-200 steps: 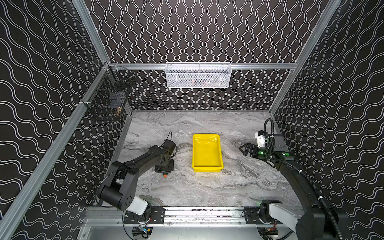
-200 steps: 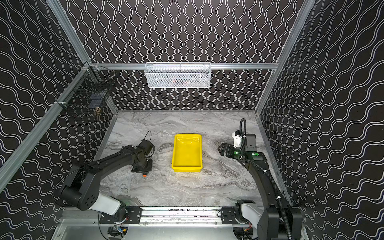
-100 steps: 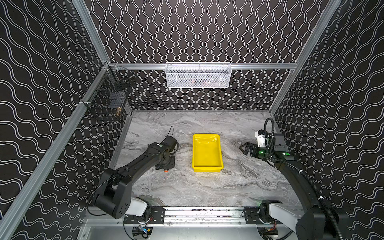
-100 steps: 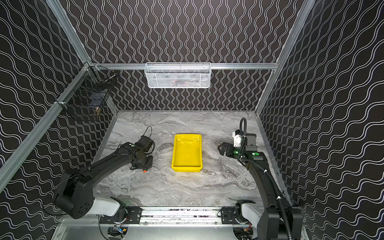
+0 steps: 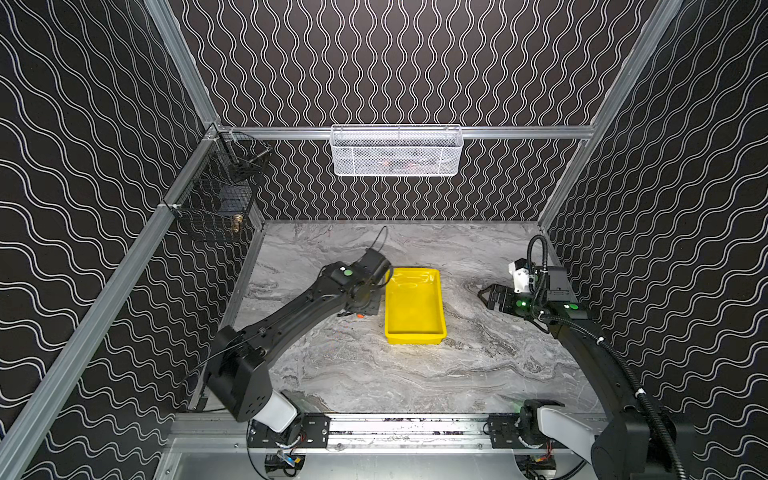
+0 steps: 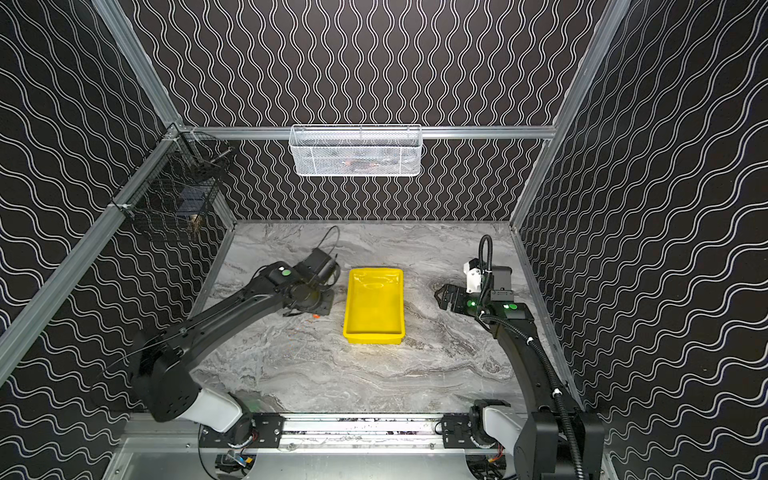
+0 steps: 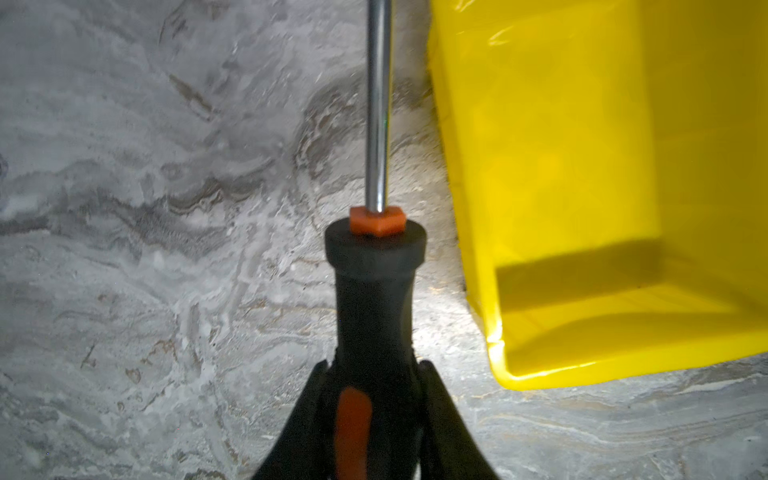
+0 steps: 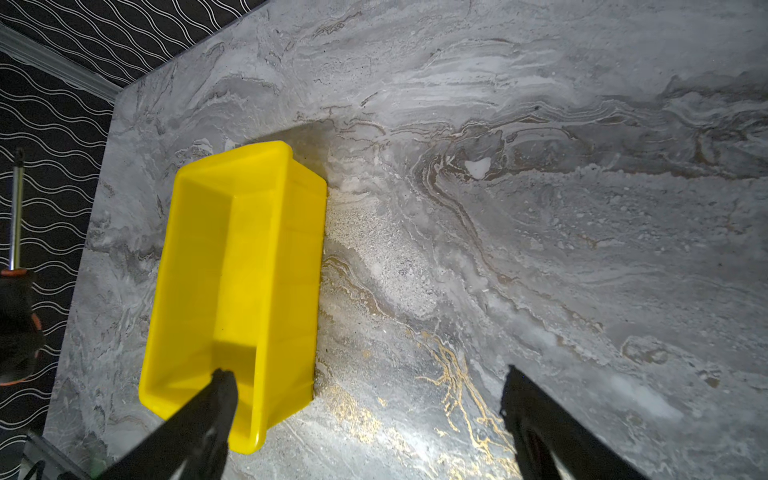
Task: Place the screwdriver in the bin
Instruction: 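Lift the screwdriver with the left gripper and carry it over the yellow bin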
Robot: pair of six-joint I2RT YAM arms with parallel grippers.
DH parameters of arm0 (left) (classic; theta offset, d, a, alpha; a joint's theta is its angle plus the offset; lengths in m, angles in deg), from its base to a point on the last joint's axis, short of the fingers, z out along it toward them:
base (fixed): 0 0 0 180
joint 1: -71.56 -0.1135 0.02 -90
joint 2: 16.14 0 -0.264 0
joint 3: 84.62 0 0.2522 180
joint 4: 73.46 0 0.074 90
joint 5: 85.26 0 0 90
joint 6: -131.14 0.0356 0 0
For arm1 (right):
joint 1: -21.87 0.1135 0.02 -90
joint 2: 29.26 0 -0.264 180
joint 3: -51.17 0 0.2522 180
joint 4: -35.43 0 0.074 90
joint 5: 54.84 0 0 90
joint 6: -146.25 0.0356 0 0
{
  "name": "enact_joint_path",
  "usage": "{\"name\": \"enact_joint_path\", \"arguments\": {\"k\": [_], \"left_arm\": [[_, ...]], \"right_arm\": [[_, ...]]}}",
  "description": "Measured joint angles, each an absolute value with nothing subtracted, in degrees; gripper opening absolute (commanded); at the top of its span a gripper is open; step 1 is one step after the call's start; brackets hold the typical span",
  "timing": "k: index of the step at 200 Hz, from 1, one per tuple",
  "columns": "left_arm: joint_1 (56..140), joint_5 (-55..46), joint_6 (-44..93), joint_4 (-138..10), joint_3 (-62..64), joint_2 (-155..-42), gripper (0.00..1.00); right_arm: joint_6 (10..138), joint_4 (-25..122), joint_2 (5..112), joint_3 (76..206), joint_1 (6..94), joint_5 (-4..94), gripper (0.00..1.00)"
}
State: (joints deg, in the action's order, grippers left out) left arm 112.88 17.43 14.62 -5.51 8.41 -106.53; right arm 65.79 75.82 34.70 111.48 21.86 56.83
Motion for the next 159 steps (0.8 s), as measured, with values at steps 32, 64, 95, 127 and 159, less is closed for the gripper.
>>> {"name": "enact_joint_path", "arguments": {"k": [32,64,95,127,159], "left_arm": [[119.4,17.7,15.8,-6.1,15.9,-114.9,0.03],[122.3,16.4,16.0,-7.0,19.3,-121.4,0.03],[122.8,14.6,16.5,-8.5,19.2,-124.7,0.04],[123.3,12.8,17.6,-10.0,18.2,-127.8,0.04],[123.4,11.5,18.4,-11.4,17.3,-130.6,0.06]], "right_arm": [[65.8,75.8,34.5,111.5,21.9,56.8,0.99],[65.6,75.8,34.0,111.5,21.9,56.6,0.99],[65.6,75.8,33.8,111.5,21.9,56.6,0.99],[65.6,75.8,34.2,111.5,21.9,56.6,0.99],[65.6,75.8,34.4,111.3,21.9,56.6,0.99]]}}
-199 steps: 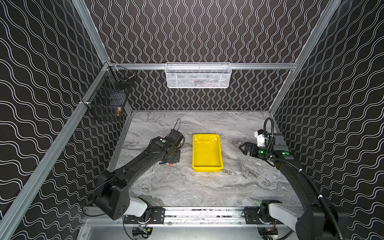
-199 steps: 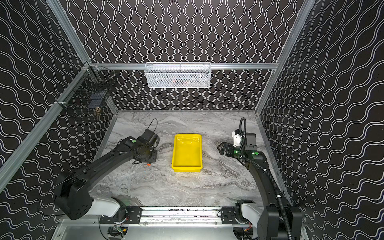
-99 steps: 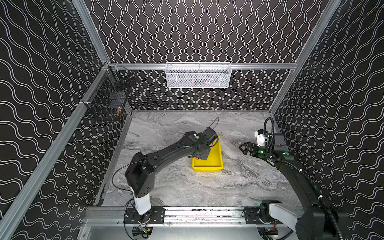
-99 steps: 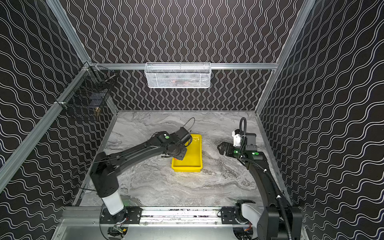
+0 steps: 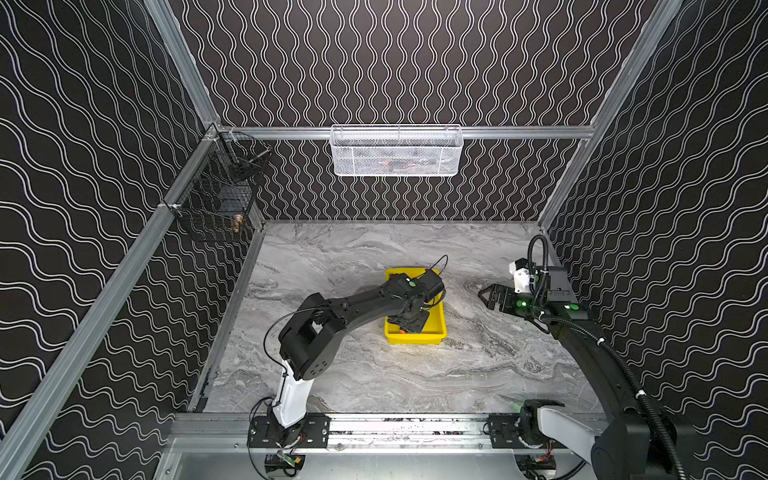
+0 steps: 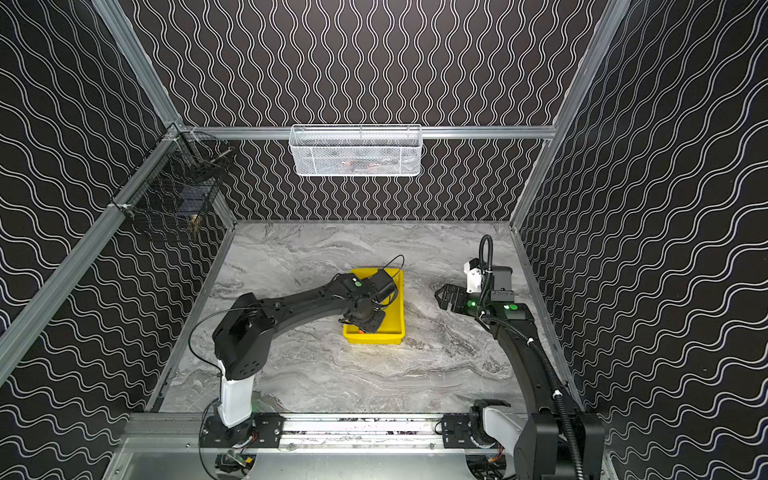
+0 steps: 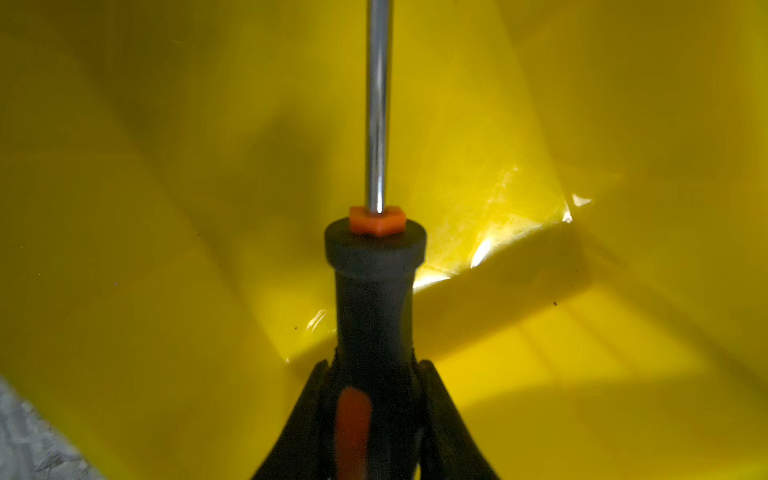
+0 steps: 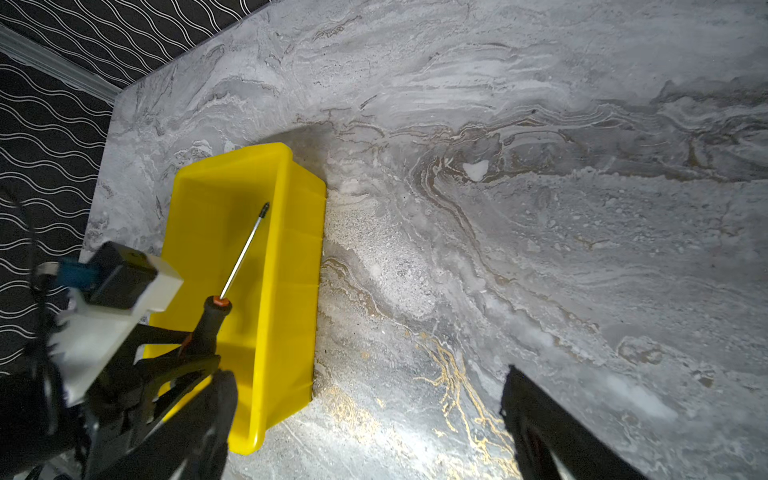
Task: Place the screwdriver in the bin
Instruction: 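Lift the screwdriver with the left gripper and carry it over the yellow bin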
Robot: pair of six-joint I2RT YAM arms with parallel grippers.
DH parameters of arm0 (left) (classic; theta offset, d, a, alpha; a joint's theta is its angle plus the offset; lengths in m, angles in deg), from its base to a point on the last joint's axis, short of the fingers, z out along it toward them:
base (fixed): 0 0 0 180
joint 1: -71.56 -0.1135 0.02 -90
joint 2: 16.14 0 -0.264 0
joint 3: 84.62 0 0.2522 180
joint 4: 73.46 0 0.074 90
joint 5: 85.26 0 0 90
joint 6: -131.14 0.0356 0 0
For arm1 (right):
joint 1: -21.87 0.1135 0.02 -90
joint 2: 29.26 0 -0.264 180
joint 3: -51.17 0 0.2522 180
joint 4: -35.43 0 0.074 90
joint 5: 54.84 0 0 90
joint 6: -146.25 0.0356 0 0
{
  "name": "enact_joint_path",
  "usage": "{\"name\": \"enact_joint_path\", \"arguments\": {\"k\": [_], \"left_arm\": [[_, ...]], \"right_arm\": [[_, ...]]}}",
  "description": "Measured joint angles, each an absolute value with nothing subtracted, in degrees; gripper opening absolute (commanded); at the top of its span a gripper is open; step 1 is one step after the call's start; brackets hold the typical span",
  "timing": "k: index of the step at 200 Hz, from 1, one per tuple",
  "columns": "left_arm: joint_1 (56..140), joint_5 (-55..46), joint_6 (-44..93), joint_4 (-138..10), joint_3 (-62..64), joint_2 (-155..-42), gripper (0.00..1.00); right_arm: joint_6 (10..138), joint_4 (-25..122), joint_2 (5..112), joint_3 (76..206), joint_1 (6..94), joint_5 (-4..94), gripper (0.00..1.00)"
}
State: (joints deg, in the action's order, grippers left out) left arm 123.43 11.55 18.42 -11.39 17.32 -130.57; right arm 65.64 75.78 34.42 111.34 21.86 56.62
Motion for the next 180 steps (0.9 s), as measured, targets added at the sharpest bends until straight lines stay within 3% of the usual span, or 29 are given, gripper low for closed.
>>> {"name": "enact_joint_path", "arguments": {"k": [180], "left_arm": [[123.4,12.5,17.5,-13.7,17.6,-135.7,0.33]], "right_arm": [[65.6,75.8,34.4,111.2,21.9,56.4,0.99]]}}
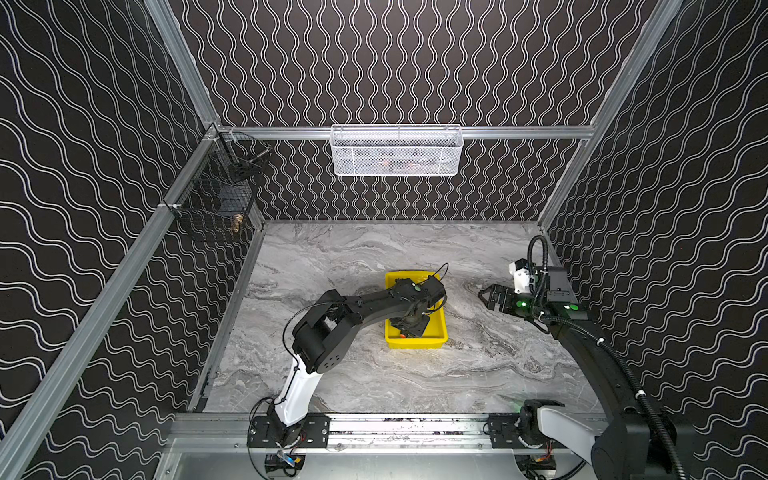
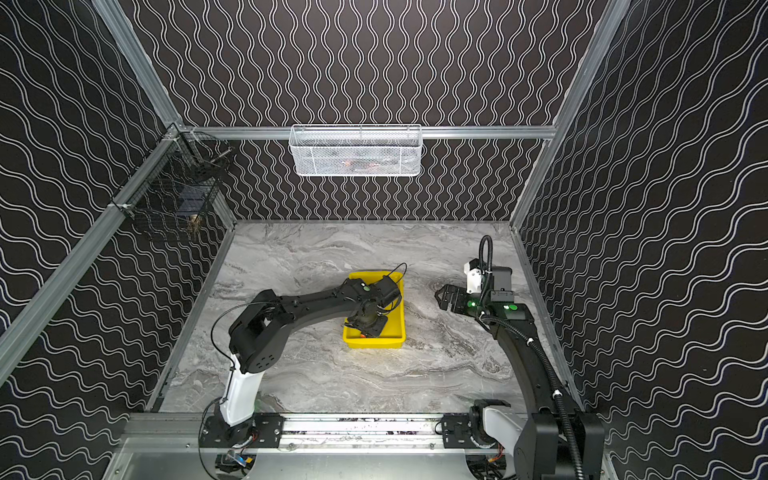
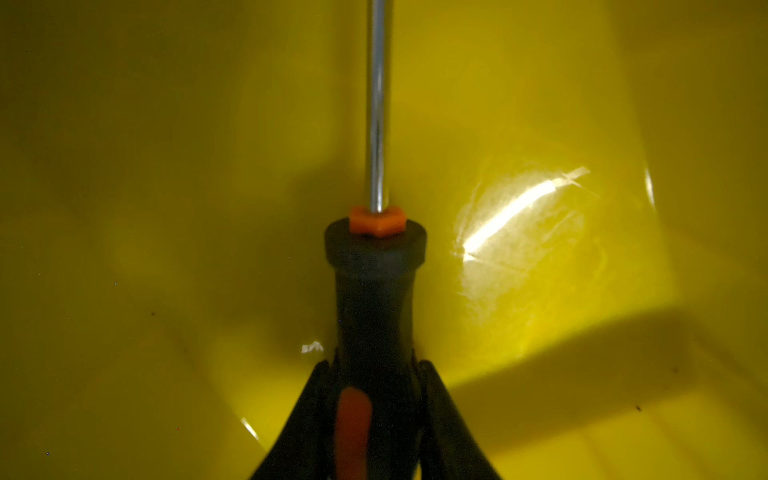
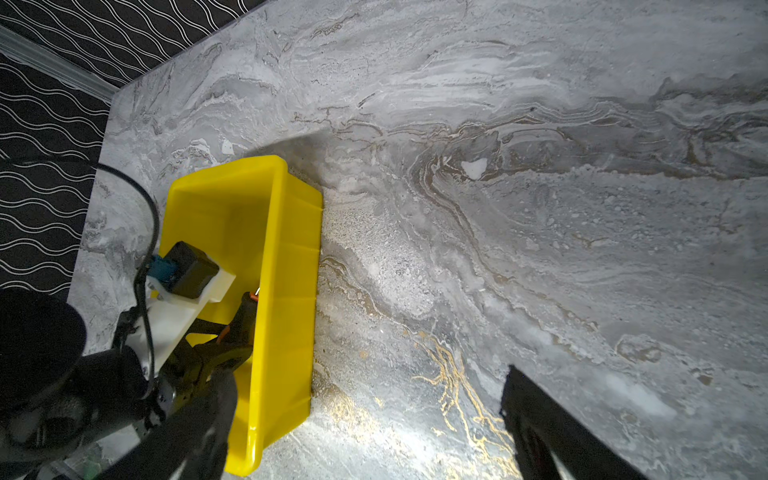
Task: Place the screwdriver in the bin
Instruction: 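Lift the screwdriver with the left gripper and carry it over the yellow bin, then lower the screwdriver into the bin and open the left gripper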
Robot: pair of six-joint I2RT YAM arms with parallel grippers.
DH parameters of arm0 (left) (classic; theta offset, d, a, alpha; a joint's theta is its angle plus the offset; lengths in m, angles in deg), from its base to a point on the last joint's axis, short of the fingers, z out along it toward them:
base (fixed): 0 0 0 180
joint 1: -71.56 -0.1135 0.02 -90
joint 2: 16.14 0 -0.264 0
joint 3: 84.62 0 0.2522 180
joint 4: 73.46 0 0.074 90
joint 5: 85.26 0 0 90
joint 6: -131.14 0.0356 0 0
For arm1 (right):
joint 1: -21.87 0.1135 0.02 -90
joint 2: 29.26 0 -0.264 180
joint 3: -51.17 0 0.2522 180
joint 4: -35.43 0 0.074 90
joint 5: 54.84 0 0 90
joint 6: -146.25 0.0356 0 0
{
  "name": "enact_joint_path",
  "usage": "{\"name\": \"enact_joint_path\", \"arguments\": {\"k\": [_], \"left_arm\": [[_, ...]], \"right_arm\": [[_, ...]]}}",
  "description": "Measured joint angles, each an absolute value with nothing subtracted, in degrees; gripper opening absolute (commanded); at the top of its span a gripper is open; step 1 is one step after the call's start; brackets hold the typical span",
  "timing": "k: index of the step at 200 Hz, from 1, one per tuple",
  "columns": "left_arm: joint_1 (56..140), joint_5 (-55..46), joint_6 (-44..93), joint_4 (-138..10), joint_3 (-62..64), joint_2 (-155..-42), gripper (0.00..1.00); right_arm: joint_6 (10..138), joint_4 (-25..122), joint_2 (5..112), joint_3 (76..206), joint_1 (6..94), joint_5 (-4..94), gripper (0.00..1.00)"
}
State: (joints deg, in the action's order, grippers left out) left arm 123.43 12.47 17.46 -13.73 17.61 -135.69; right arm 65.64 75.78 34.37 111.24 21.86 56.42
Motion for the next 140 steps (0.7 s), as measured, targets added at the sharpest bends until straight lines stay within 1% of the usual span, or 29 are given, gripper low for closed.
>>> {"name": "enact_joint_path", "arguments": {"k": [27,39,63,91,128,140], "left_arm": [[123.4,12.7,17.4,-13.7,17.6,-135.7,0.39],[123.4,12.9,17.3,-13.7,17.6,-135.7,0.44],[123.4,12.9,17.3,-13.7,17.6,-135.7,0.47],[123.4,12.9,17.3,-13.7,17.8,-135.5,0.47],[123.4,13.4,17.3,-13.3,20.9,-134.8,0.48],[123.4,13.5,17.3,-12.9,22.1,-134.3,0.51]], "right_arm": [[65.6,75.8,34.2,111.2,21.9,56.4,0.99],[65.6,75.8,34.2,111.2,21.9,56.4,0.99],[65.6,75.8,33.9,111.2,21.9,56.4,0.99],[65.6,75.8,33.7,111.2,21.9,56.4,0.99],[65.6,75.8,33.7,111.2,21.9,56.4,0.99],[65.6,75.8,33.6,111.2,21.9,56.4,0.99]]}}
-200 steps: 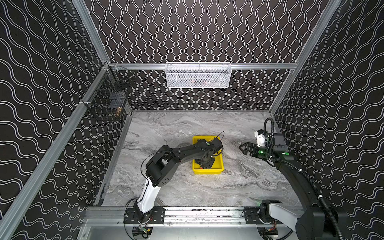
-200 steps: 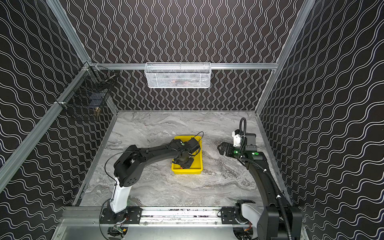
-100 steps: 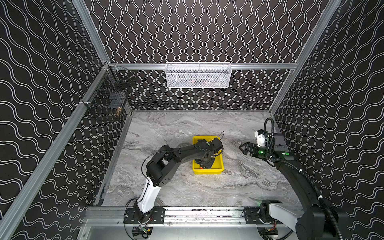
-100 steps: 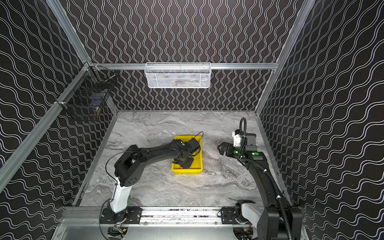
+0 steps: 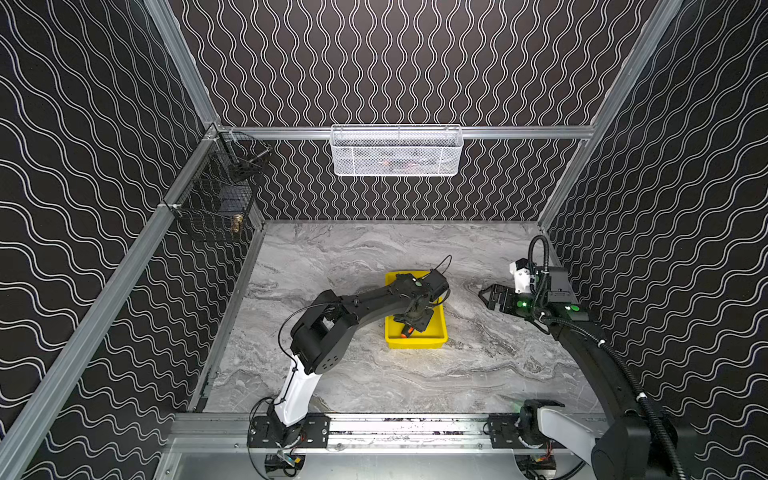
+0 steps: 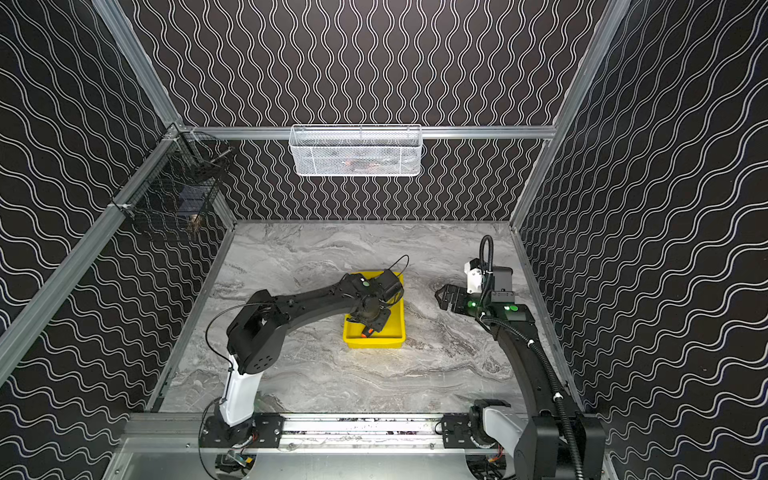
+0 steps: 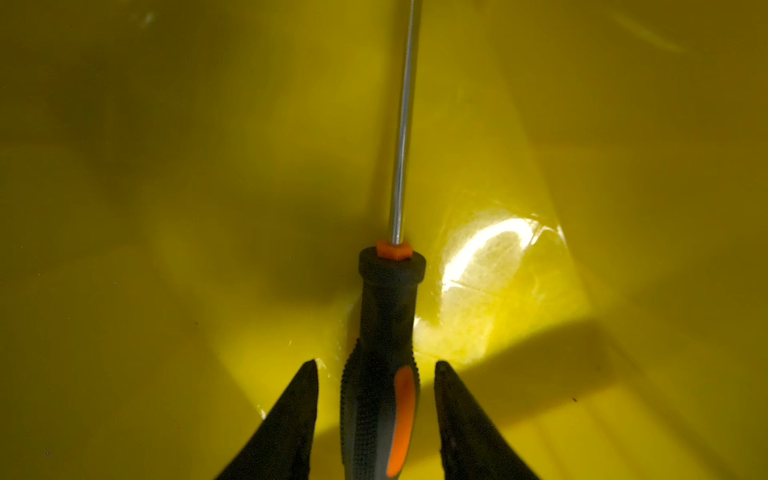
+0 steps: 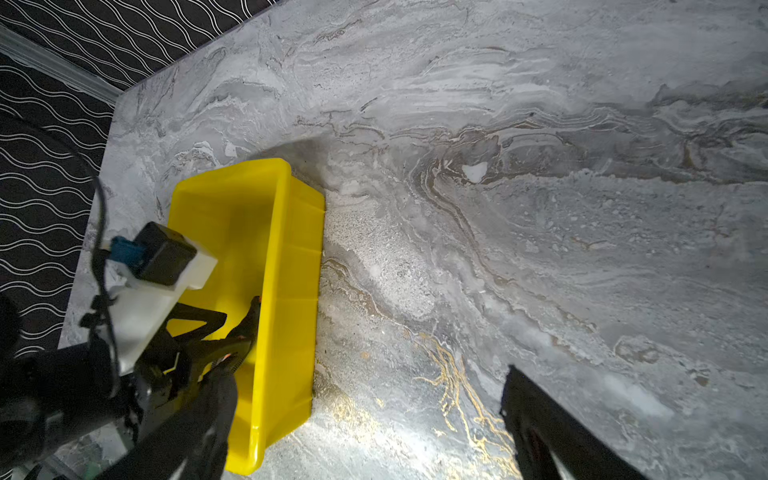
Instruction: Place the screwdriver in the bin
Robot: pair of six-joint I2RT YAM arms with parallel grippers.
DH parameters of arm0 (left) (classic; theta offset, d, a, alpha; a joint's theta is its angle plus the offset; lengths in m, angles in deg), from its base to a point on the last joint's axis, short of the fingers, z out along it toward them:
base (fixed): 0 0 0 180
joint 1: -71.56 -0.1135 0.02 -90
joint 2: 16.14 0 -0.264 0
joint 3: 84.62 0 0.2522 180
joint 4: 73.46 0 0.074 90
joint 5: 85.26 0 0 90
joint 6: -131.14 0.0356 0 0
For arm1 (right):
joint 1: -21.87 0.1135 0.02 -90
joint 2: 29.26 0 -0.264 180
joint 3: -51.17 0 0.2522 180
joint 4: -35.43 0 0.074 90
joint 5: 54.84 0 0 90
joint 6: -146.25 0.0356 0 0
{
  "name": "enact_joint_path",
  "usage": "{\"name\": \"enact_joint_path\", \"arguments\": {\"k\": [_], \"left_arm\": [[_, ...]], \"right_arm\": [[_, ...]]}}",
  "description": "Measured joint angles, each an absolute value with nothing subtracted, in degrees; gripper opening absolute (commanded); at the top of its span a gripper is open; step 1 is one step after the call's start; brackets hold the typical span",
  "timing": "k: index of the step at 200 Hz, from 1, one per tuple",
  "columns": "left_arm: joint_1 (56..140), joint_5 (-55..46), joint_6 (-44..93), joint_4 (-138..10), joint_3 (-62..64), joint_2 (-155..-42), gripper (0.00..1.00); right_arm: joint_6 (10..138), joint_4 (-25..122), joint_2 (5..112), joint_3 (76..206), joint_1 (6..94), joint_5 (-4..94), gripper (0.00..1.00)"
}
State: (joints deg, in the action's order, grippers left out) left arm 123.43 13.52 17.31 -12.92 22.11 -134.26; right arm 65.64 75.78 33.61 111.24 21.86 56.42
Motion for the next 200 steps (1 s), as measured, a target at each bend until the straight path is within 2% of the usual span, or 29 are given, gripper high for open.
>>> {"name": "enact_joint_path", "arguments": {"k": [34,65,85,126,200], "left_arm": [[123.4,13.6,17.5,-12.2,24.6,-131.8,0.59],[123.4,15.3,18.1,-10.7,26.1,-128.1,0.62],[123.4,16.9,19.1,-10.1,26.3,-125.0,0.69],[121.9,20.2,22.1,-13.0,22.6,-115.0,0.98],[114.3,21.4,26.6,-31.3,1.6,-89.9,0.99]], "right_arm": [[65.6,75.8,33.4,111.2,21.9,56.4,0.99],[65.6,75.8,33.0,111.2,21.9,56.4,0.99],[65.6,75.8,32.9,111.2,21.9,56.4,0.99],[66.1,75.6,32.4,111.8,21.9,56.4,0.99],[69.4,70.4,31.7,115.7,21.9,57.0,0.99]]}}
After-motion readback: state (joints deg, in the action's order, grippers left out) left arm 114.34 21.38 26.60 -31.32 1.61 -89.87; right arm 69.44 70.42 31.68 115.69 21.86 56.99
